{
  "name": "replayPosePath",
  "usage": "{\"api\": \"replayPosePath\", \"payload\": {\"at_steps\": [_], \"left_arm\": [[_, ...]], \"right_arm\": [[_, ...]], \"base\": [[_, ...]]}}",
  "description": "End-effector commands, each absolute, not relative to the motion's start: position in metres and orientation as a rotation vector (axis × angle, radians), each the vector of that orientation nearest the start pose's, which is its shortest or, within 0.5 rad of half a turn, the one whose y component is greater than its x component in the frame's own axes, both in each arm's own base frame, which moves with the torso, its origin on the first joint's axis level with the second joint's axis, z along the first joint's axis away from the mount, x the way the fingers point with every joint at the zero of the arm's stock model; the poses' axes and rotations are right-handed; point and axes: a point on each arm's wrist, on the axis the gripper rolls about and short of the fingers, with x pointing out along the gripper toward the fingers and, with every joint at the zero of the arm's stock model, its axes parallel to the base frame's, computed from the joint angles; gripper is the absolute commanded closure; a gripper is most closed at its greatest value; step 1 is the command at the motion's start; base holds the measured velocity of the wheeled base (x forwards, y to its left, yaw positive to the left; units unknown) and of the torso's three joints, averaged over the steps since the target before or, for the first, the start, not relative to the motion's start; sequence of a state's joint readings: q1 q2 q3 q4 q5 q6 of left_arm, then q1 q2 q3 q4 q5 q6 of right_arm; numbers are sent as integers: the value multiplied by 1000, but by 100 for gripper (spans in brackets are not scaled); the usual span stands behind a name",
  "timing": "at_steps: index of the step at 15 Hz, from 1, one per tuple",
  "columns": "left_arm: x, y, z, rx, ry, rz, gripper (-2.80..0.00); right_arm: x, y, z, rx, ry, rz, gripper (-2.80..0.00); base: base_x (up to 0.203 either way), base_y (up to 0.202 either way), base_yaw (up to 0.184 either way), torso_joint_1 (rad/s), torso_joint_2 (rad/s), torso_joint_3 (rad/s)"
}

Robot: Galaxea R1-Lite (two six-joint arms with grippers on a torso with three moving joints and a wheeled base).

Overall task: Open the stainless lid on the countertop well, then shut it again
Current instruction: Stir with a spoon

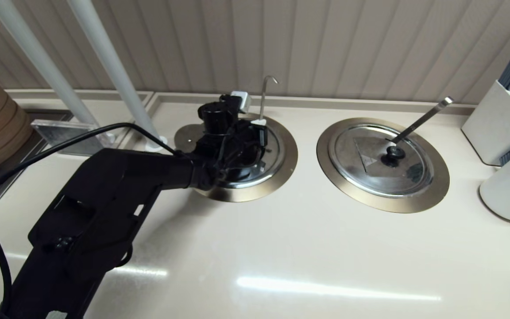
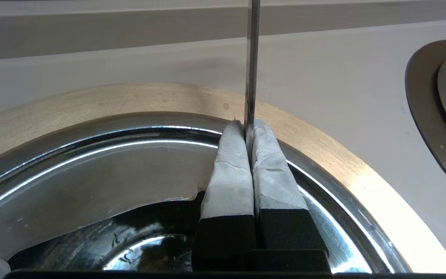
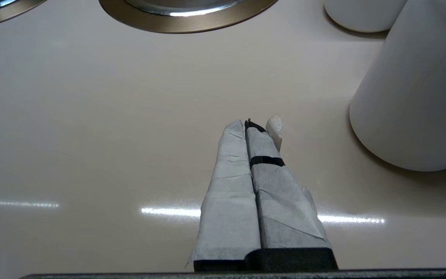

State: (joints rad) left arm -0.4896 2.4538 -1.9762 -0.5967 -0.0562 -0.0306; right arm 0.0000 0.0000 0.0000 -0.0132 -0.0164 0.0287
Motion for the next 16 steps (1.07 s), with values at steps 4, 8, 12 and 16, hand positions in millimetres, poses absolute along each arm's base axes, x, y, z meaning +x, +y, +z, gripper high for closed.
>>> {"api": "replayPosePath", "payload": {"at_steps": [4,8,12,16], "left_arm": [[459,-246,196,-65,-122,-545,0],[452,-240,212,-92,-136,-540,0],[446,-237,220,-94,-138,-542,0],[451,-240,204,-83,-105,-544,0]], "right_arm": [[-22,0,76,29,-9,-17,0],[-22,0,76,29,-9,-17,0],[-22,0,76,29,-9,-17,0],[-22,0,76,29,-9,-17,0]], "base": [[0,0,0,0,0,0],[0,0,0,0,0,0],[0,0,0,0,0,0],[0,0,0,0,0,0]]}}
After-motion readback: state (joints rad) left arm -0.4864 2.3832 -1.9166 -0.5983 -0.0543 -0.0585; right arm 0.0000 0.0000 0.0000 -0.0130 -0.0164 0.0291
